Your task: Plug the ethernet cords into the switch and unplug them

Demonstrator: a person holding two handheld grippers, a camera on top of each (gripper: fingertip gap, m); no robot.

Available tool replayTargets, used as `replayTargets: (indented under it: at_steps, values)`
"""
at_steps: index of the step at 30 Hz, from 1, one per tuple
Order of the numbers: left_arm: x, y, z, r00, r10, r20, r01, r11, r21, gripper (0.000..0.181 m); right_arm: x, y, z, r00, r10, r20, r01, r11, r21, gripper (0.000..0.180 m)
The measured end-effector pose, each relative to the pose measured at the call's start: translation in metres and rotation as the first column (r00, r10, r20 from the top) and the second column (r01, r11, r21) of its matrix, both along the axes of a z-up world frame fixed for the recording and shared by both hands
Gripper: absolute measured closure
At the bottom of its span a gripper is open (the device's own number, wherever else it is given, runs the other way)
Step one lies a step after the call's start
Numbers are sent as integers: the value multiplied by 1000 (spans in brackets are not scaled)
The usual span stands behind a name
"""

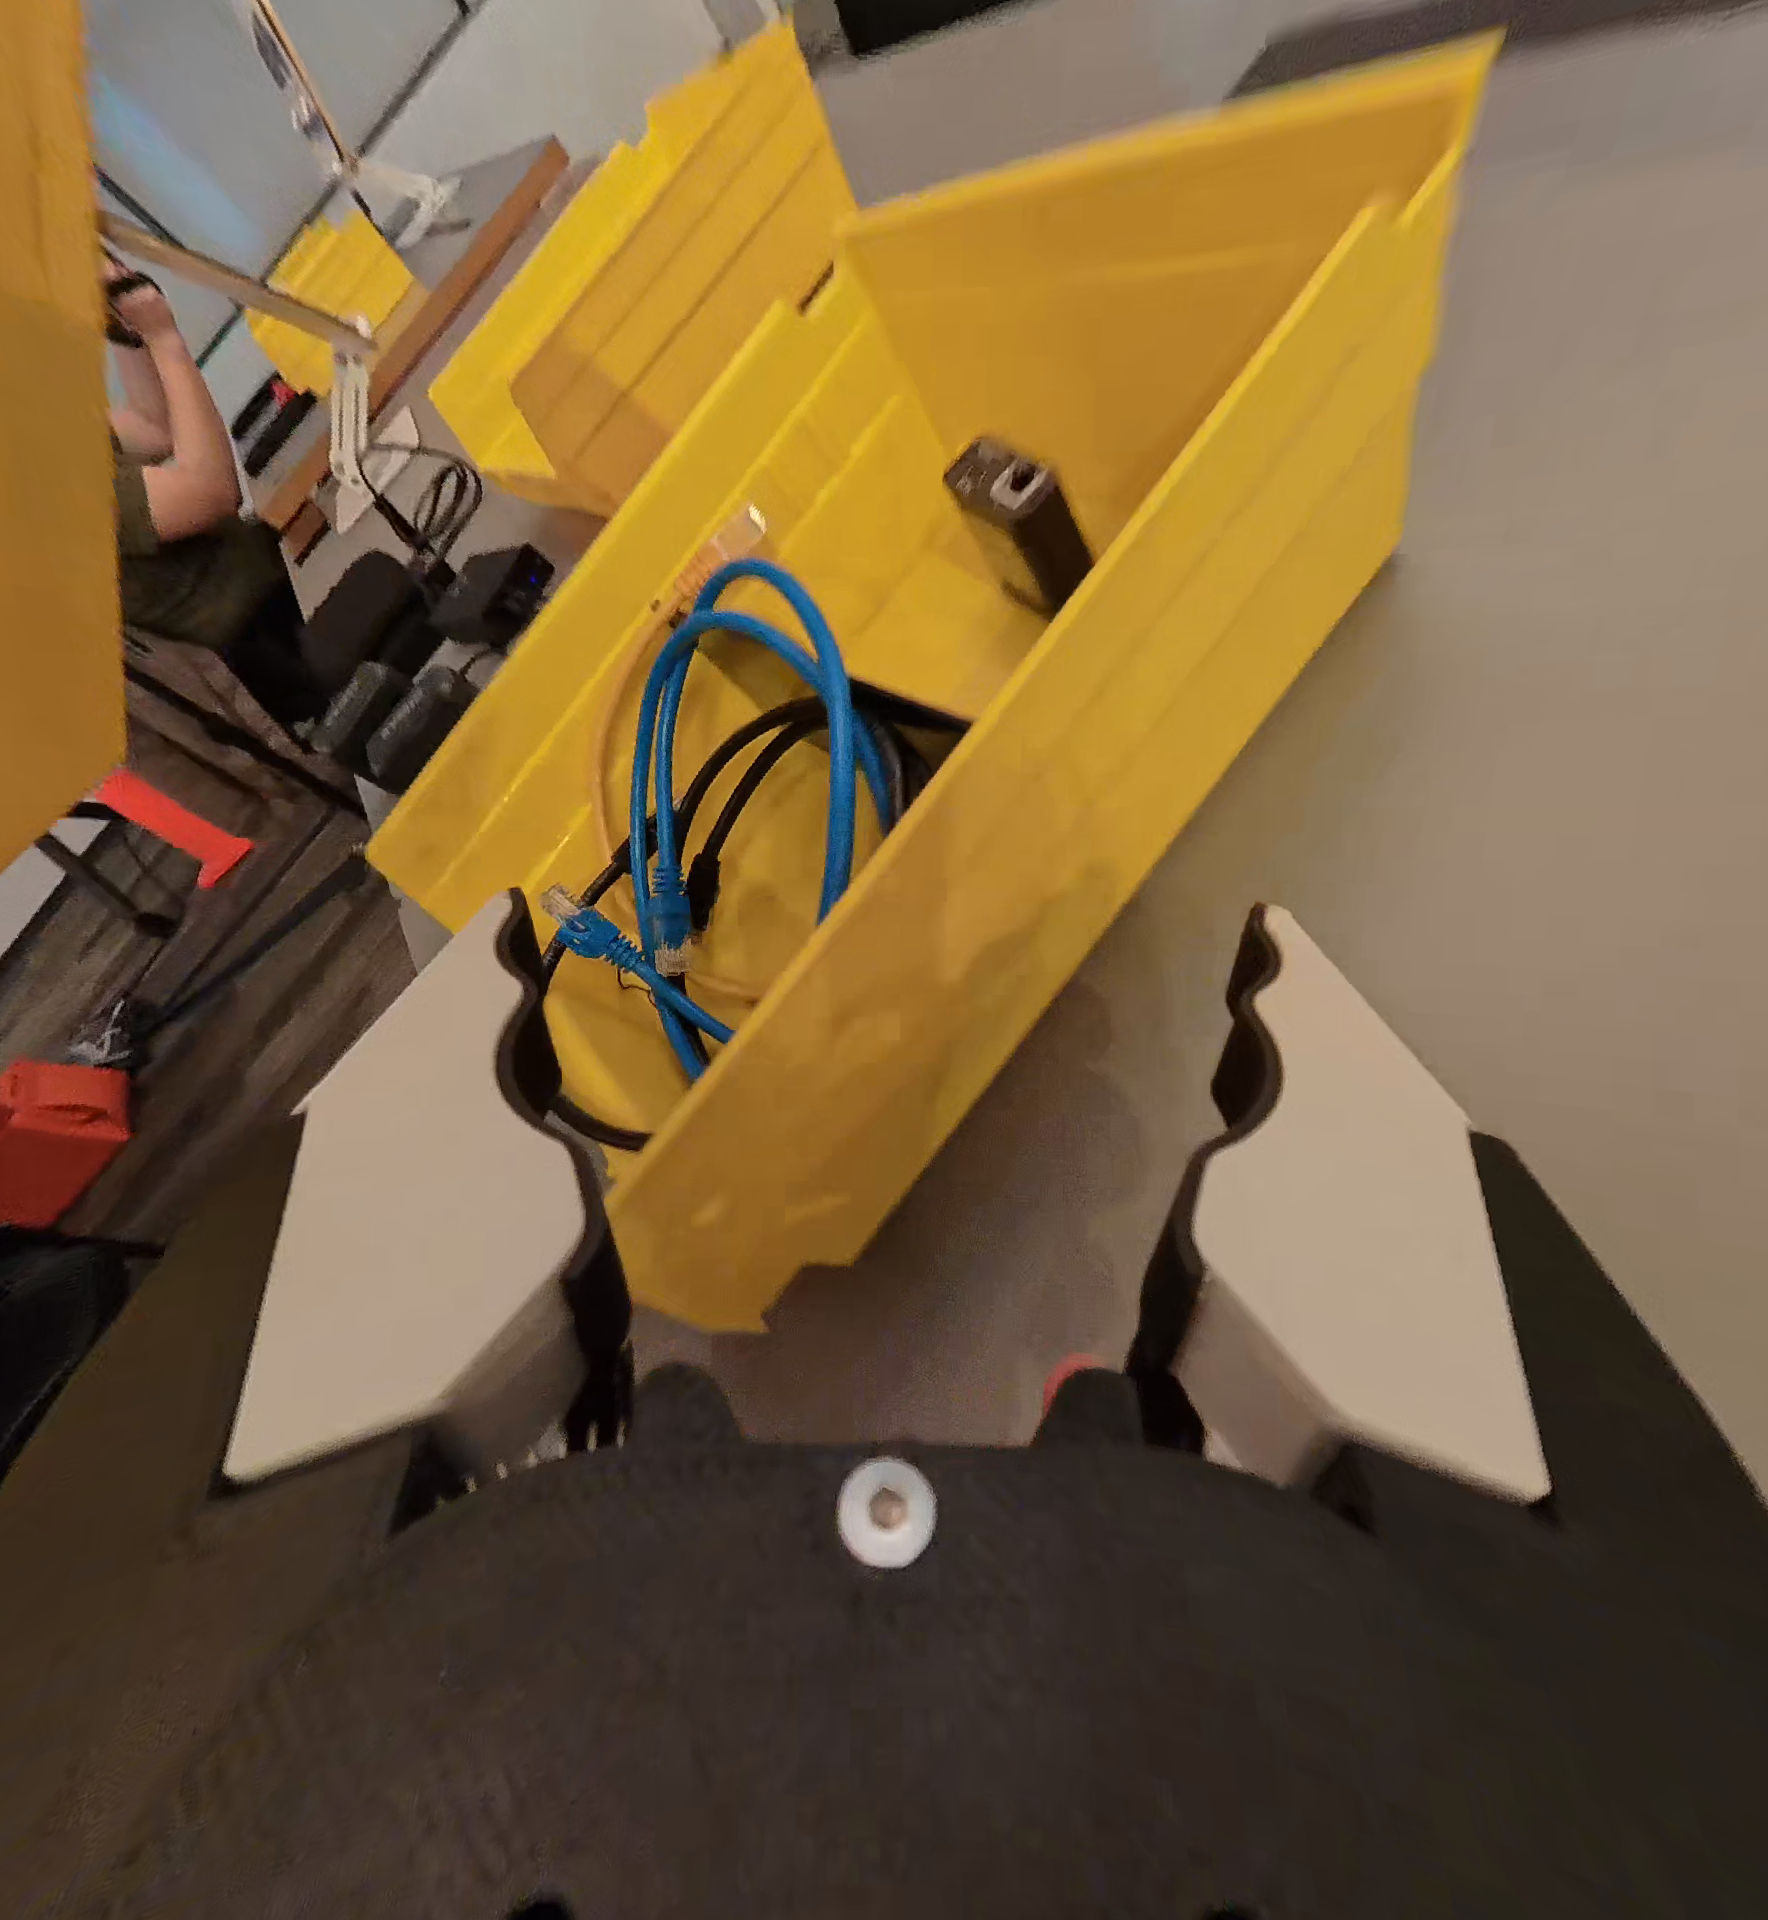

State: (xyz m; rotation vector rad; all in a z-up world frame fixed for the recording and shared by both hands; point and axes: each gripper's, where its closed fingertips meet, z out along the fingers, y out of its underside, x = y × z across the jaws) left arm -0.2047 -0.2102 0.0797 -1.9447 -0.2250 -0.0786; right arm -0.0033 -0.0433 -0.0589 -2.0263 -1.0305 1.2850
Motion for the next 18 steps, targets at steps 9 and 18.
replayTargets:
  at_steps: [9, 18]
  values:
    - [155, 134, 10, 966, -253, -51, 251, 967, -41, 177, 203, 45, 147, 951, -116, -285, 190, 950, 247, 68]
    - [365, 284, -52, 857, -502, -116, 466, 852, -239, 177, 352, 63, 124, 904, -373, -211, 414, 887, 204, 69]
